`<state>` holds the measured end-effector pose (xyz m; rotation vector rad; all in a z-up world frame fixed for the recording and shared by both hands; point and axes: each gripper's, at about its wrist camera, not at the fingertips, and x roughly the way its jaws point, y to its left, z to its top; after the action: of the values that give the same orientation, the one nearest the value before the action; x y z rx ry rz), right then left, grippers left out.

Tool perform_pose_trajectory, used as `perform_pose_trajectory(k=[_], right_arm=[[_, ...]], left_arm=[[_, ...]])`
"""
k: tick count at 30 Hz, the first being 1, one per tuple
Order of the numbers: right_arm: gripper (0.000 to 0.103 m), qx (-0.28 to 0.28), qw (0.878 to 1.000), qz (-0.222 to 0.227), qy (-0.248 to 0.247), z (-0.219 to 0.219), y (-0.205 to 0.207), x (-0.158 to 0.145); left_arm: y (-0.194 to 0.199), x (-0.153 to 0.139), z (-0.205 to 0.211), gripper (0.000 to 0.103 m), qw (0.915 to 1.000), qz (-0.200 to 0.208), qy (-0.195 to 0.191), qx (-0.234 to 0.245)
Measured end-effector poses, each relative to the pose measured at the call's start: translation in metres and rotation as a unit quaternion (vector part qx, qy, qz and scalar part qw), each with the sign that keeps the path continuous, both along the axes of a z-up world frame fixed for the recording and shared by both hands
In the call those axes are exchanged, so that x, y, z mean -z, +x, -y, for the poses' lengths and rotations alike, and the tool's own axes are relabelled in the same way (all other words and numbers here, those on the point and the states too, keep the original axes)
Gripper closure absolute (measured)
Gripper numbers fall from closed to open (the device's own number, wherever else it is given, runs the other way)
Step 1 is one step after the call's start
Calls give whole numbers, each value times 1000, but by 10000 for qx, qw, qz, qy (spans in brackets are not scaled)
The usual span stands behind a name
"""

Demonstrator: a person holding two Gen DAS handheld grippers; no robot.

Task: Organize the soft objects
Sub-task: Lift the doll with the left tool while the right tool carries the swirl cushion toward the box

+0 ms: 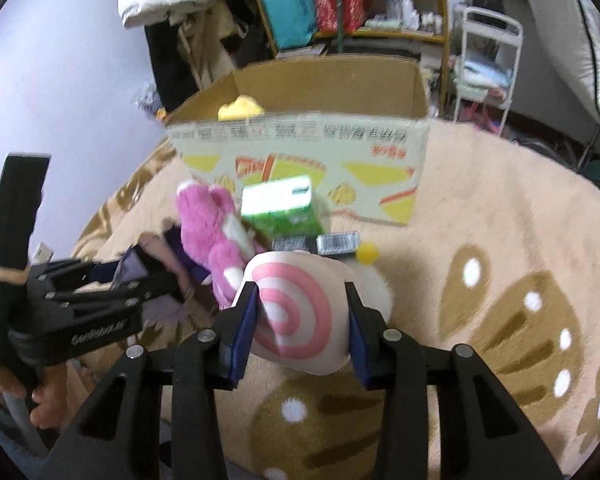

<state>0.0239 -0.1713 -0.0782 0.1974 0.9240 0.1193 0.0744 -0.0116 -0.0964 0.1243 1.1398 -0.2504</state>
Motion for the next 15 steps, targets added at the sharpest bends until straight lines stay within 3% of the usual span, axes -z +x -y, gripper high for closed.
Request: perform_pose_trajectory(k=[6,10,15], right_arm=[[61,125,9985,530,-73,5,-12,-20],[61,275,9973,675,-82,7,-17,-28],[61,392,9935,1064,-142,12,-23,-40]], left_arm=[[-24,-30,-9,57,9980,634,17,-64],[-40,-46,-11,57,9927,1137,305,-251],[-57,-65,-17,57,9855,1677,60,-266]])
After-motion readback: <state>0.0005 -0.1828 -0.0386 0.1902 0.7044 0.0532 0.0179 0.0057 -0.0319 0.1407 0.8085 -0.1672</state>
